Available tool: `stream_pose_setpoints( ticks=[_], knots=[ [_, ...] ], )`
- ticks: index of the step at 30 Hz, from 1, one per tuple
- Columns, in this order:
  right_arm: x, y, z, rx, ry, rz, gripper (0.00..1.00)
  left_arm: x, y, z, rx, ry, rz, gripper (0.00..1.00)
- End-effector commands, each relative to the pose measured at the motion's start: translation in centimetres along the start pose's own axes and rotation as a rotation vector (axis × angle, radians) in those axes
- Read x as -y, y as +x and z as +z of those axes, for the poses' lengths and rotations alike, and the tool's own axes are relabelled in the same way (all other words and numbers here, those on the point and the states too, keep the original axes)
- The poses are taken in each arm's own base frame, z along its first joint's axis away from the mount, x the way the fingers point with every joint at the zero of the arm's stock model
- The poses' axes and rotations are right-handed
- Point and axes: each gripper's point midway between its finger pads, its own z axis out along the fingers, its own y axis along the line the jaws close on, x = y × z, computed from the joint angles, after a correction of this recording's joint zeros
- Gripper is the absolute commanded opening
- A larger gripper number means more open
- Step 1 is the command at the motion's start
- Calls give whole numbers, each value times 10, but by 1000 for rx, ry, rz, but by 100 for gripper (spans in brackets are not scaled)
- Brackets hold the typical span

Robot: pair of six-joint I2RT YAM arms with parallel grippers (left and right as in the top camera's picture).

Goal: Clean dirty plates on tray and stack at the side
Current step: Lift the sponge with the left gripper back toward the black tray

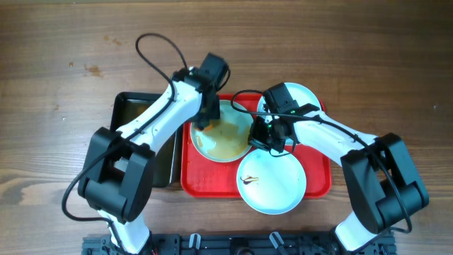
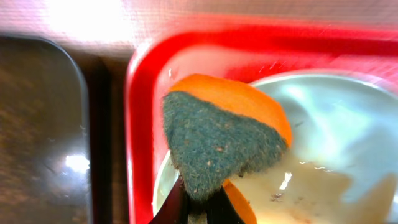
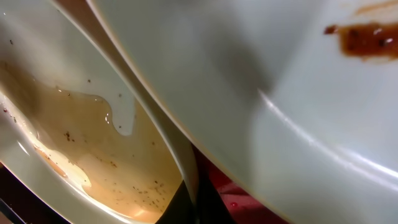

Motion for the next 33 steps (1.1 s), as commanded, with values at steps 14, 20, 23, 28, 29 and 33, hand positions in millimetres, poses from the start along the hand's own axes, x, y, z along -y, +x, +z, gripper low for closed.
stream_pose_setpoints(
  ticks=[14, 20, 23, 28, 29, 33],
  knots=[
    [25, -5, 7, 26, 94, 7, 4, -11, -22, -39, -107, 218, -54, 4],
    [23, -6, 7, 31, 89, -4, 5, -19, -17, -40, -164, 316, -24, 4],
    [20, -9, 6, 42, 77, -26, 5, -34, -20, -38, -169, 307, -65, 4],
    [7, -20, -5, 91, 57, -113, 5, -72, -33, -33, -158, 296, -175, 4],
    [4, -21, -7, 98, 51, -129, 5, -78, -34, -32, -158, 294, -191, 4],
    [-8, -27, -18, 130, 26, -168, 4, -97, -37, -30, -154, 288, -240, 4]
  ],
)
